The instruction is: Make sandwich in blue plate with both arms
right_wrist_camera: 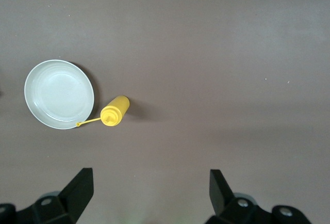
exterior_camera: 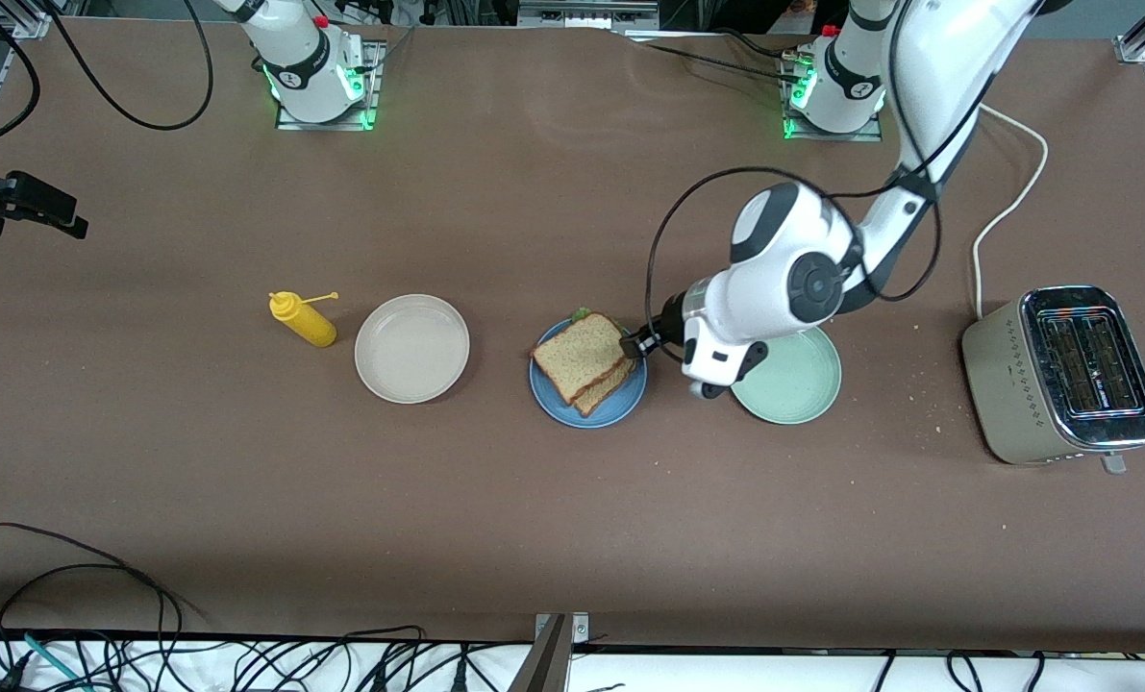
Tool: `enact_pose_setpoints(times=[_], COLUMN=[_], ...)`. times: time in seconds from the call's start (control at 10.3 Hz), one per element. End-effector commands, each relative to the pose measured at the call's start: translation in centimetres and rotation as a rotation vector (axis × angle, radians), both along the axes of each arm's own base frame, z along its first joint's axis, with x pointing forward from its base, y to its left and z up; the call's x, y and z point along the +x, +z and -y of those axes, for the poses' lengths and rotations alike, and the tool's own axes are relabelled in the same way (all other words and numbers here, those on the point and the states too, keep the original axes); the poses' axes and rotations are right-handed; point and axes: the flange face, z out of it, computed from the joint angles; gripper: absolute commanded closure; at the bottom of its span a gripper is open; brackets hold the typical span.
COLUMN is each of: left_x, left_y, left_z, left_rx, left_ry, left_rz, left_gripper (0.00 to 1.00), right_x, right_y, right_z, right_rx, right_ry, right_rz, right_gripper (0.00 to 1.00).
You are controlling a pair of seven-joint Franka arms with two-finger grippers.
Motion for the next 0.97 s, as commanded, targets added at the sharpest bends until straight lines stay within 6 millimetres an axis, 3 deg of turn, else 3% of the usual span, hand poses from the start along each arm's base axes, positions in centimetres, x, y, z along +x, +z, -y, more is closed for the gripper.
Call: enact_pose_setpoints(times=[0.0,0.19,0.29,0.39,0.58,0.87], left_x=[-0.8,-1.5,-1.8,-1.8,-1.3,0.0], left_y=[8.1,11.9,13.1,13.8,15.6,18.1], left_z=[-5.1,-8.6,-9.8,-11.4,-15.1,-21.8], left_rx=[0.068,0.212,0.254,0.321,0.398,0.381], left_ry=[-0.020,-0.085,-0.119,-0.137,-0.179,-0.266], left_rz=[0.008,0.054,0.068,0.077,0.095,0.088], left_gripper=[0.23,0.13,0.03,0.00,0.00,0.00], right_x=[0.1,0.1,0.1,0.1,0.0,-0.1], right_y=[0.7,0.7,0.7,0.7,0.6,0.6], right_z=[-0.2,-0.1,-0.1,-0.2,0.1,0.0], right_rx=[-0.017,-0.017,-0.018,-0.017,-0.018,-0.020], right_ry=[-0.010,-0.010,-0.010,-0.010,-0.010,-0.016], right_rz=[-0.001,-0.001,-0.002,-0.001,-0.006,-0.016], right_gripper=[0.00,0.00,0.00,0.00,0.00,0.00])
